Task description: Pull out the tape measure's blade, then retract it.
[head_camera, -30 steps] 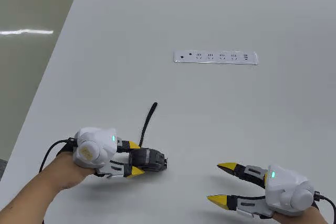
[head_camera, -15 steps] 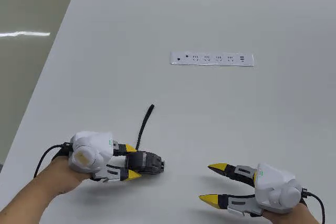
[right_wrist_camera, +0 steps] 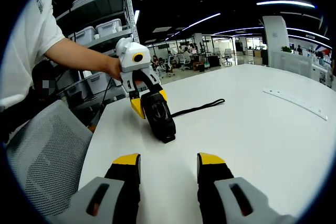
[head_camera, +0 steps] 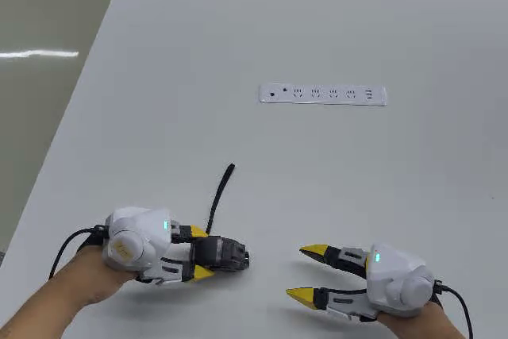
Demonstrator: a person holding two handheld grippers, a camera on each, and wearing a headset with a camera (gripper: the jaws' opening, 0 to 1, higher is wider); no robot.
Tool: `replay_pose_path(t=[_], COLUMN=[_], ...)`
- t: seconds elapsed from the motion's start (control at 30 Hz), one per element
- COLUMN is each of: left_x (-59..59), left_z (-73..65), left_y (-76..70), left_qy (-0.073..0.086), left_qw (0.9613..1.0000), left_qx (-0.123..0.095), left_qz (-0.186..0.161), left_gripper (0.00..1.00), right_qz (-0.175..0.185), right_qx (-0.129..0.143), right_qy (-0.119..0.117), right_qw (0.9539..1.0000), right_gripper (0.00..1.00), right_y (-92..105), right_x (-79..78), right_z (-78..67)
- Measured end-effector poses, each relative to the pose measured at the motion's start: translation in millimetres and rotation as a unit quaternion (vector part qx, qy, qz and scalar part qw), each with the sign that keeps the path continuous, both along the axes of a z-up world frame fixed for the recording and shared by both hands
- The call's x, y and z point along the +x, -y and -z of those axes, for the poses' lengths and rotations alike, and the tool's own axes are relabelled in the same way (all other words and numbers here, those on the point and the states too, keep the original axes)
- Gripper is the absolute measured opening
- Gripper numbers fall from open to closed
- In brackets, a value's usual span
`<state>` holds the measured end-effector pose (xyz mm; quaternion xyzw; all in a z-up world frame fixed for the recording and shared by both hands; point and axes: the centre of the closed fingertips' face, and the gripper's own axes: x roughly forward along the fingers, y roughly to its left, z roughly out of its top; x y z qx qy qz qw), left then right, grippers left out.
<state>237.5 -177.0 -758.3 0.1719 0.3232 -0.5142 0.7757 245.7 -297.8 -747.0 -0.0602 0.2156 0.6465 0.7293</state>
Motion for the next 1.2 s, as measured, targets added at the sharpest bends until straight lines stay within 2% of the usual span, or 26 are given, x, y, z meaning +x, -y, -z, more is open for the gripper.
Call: replay_pose_path(t=[0.63, 1.2], left_x=[-0.3, 0.0], left_z=[-0.2, -0.2], left_y=[0.2, 0.1], left_qy=[0.003, 0.001], left_qw=[1.0, 1.0], left_qx=[0.004, 0.005], left_qz=[0.002, 0.004], left_gripper=[0.3, 0.3], right_qz=[-0.023, -0.058], right_qx=[0.0, -0.003], right_qy=[-0.002, 0.012], right_qw=[0.9997, 0.9983], right_gripper=[0.4, 0.35], right_y=[-22.2, -41.2], right_x=[4.4, 5.2], right_z=[14.5, 27.0])
